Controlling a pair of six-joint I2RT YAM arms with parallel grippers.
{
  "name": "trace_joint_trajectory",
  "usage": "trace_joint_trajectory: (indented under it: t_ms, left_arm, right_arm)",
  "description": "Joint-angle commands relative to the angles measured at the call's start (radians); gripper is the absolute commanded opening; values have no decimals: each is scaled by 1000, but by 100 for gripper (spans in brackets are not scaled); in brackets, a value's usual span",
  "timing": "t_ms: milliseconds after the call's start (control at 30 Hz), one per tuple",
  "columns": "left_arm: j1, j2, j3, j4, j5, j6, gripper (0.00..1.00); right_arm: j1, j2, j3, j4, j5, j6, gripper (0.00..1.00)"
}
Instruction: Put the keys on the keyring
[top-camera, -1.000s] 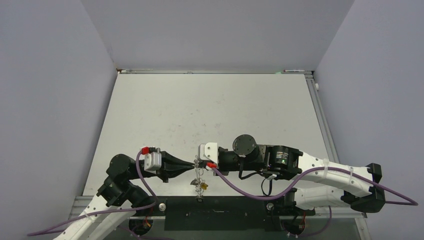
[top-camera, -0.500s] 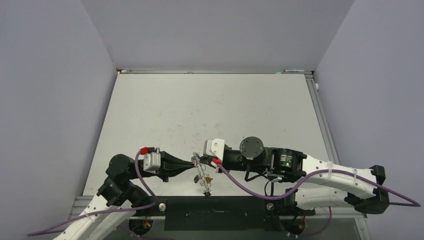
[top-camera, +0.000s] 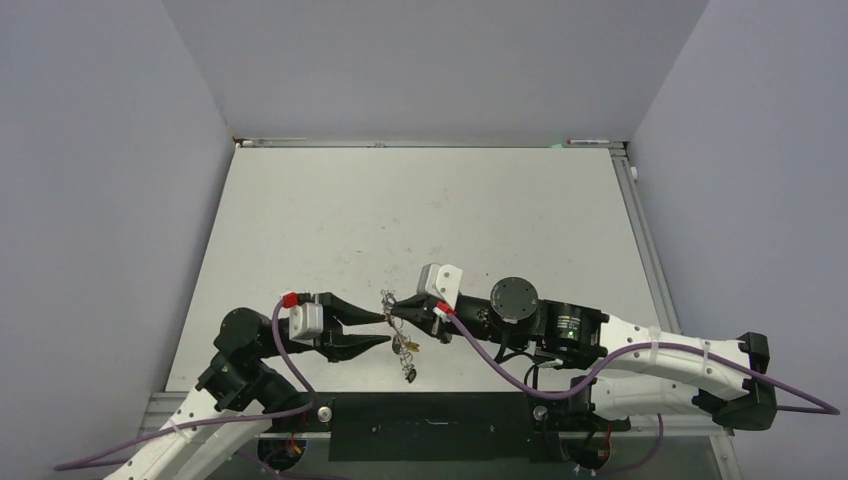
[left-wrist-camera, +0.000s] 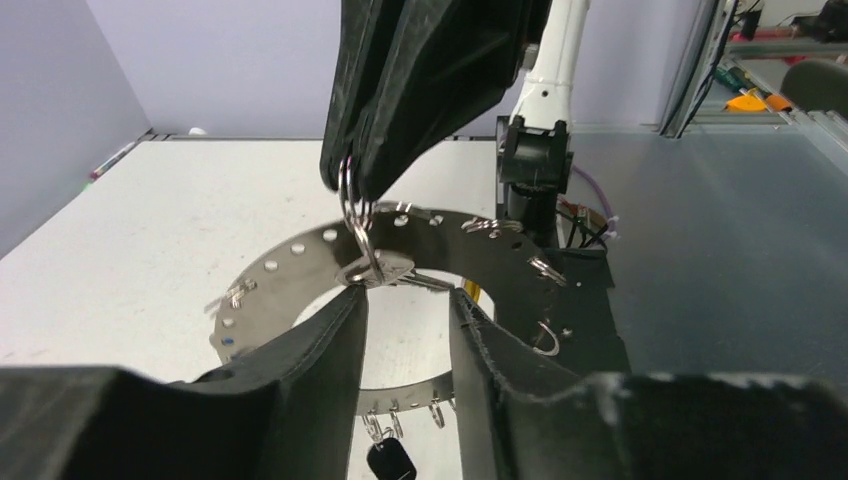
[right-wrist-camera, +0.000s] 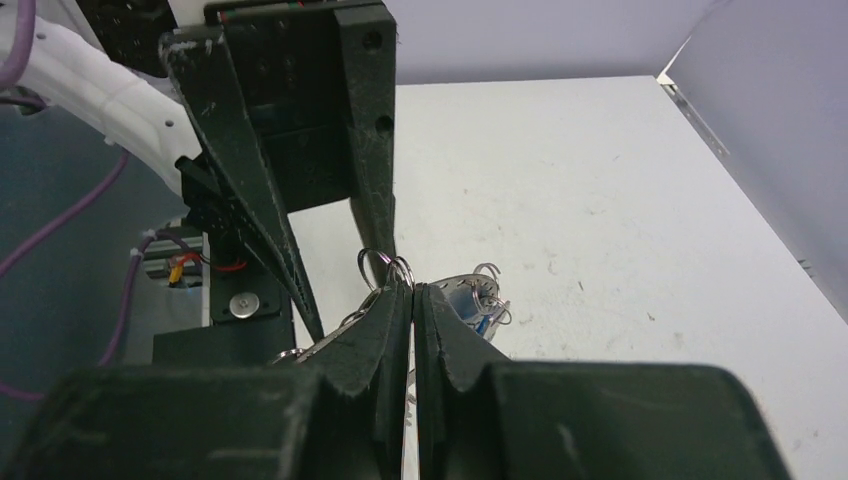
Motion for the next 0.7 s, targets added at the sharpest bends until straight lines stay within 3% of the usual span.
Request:
trace_joint_trajectory:
  t_ms: [0,133,267,367,567,667]
  left_arm:
    - [-2,-33,34,-63,-81,44,40]
    - [-1,-153,3,-51,-153,50,60]
    - [11,-190,-5,-26,-176,30,64]
    - [28,-157,4,-11,-144,11,60]
    - [59,-115,-1,65,-66,-50,40]
    - [63,-106,1,75,-57,-61,37]
  right_arm:
    - [-4,-44,-9,202,-6,44,5]
    - [-4,-36,-9,175,-35,22,5]
    - [-4,-31,-17,187,-54,15,5]
    - [-4,-30,-36,225,-72,18,5]
    - [-4,-7,-22,216,-109,15,5]
    - [-5,-5,-21,215,-111,17,5]
